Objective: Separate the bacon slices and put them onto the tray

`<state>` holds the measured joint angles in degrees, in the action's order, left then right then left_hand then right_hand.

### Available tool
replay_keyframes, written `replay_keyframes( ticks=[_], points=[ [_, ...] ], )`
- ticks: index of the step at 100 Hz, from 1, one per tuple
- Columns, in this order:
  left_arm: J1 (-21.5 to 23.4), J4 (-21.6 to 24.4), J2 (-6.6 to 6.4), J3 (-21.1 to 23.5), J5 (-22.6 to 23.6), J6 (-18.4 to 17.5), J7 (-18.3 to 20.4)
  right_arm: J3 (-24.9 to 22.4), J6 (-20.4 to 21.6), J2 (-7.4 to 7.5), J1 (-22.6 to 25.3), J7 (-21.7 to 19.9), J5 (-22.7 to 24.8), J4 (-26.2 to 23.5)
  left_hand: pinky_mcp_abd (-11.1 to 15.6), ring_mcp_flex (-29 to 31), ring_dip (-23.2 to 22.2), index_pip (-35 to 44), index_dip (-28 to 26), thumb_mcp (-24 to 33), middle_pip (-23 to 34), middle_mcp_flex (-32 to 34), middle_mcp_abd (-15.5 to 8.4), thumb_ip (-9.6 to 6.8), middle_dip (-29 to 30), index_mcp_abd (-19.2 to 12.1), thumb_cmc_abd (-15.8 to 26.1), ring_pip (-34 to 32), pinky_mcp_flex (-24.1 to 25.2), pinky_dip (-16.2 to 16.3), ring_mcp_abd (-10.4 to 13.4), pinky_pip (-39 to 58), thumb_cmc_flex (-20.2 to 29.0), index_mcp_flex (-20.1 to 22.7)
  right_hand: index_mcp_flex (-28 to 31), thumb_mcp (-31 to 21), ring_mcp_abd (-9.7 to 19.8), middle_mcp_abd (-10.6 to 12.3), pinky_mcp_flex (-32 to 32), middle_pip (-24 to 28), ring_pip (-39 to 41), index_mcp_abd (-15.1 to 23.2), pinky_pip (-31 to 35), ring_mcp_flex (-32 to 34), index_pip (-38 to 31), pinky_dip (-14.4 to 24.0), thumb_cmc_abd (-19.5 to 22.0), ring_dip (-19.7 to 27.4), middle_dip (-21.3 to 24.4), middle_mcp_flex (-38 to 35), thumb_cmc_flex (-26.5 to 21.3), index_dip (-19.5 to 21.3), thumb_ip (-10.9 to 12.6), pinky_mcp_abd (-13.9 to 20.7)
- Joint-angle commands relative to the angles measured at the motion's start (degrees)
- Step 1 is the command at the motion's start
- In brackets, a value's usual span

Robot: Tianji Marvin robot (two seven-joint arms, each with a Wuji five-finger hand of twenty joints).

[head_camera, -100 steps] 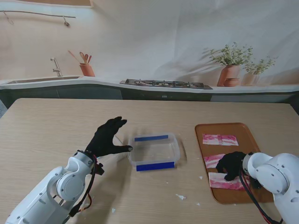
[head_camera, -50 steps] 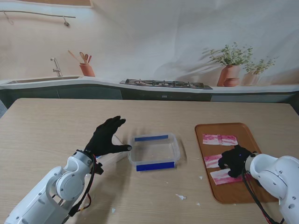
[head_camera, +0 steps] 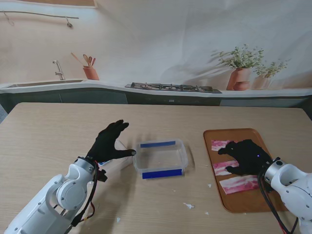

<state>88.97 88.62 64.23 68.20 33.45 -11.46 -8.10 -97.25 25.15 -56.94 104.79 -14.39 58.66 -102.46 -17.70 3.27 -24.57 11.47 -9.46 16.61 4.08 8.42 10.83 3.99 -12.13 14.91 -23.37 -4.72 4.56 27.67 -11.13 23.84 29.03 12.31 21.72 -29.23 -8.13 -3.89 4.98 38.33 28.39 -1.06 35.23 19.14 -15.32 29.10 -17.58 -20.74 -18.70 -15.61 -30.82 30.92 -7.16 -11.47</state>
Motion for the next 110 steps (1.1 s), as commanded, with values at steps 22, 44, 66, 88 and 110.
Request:
replay_keyframes(
  ticks=[22,44,66,88,110],
  points=[
    [0.5,0.8,0.62,0.1,-2.4,0.2,0.8,5.8,-1.9,-2.65,-2.6,3.9,-10.1,1.9,-0.7,-1.2,0.5,-0.7,0.8,-1.9,1.2,0.2,-1.5,-1.12,0.3,0.6,2.1,-0.1,0.4,0.3,1.0,0.2,1.6,-0.2,-2.0,7.4,-1.3,-1.9,-0.6,-3.5,-5.1,-3.6,-10.0,-3.8,2.2,4.2,5.6,2.9,1.3,3.4,-3.1,-0.3,3.6,-0.8],
    [0.4,0.3,0.88,0.3,-5.3,-0.4,1.3,14.7,-4.7,-4.72,-8.7,10.6,-22.9,8.8,-0.7,-1.2,0.6,-0.7,0.8,-2.0,1.7,0.4,-1.5,-1.19,0.6,0.4,2.3,-0.5,0.1,0.7,0.6,1.3,1.9,-0.2,-3.9,18.6,-0.8,-2.9,-2.8,-7.1,-9.8,-4.8,-14.6,-6.4,4.8,4.9,13.5,6.1,2.8,4.9,-4.4,-2.8,4.0,0.6],
    [0.4,0.0,1.37,-0.2,-11.9,0.3,3.0,23.2,-4.8,-7.62,-15.3,16.9,-36.9,17.4,-0.8,-1.2,0.8,-0.8,0.8,-1.8,1.8,0.3,-1.4,-1.16,0.9,0.4,1.8,-0.6,0.2,0.6,0.6,2.2,2.2,-0.1,-5.7,30.4,0.9,-2.7,-4.1,-9.7,-12.3,-5.4,-17.0,-8.1,6.6,4.4,18.9,7.7,3.9,5.4,-6.2,-4.7,4.8,2.3],
    [0.3,-0.4,1.61,-1.0,-16.7,2.0,5.0,27.9,-7.2,-9.45,-18.5,17.4,-46.9,22.0,-0.9,-1.1,0.9,-1.0,0.9,-1.6,2.0,0.4,-1.4,-1.16,0.9,0.3,1.7,-0.8,0.3,0.3,0.6,2.5,2.5,0.0,-4.5,30.0,0.3,-3.2,-4.6,-9.7,-12.4,-4.1,-16.8,-7.9,5.5,4.7,17.6,7.7,3.9,5.0,-7.1,-4.6,5.0,2.4],
    [0.5,-0.6,2.10,-0.9,-19.1,3.3,4.4,29.7,-7.9,-9.52,-19.9,17.2,-46.5,23.9,-0.8,-1.2,1.0,-1.0,1.0,-1.0,2.3,0.5,-1.2,-1.20,0.8,0.5,1.3,-0.8,0.6,0.2,0.7,2.5,3.0,0.4,-4.5,29.8,0.1,-3.2,-4.4,-9.4,-12.2,-3.6,-16.5,-7.7,4.7,4.9,17.1,7.4,3.7,4.7,-7.6,-4.5,5.1,2.1]
  ],
)
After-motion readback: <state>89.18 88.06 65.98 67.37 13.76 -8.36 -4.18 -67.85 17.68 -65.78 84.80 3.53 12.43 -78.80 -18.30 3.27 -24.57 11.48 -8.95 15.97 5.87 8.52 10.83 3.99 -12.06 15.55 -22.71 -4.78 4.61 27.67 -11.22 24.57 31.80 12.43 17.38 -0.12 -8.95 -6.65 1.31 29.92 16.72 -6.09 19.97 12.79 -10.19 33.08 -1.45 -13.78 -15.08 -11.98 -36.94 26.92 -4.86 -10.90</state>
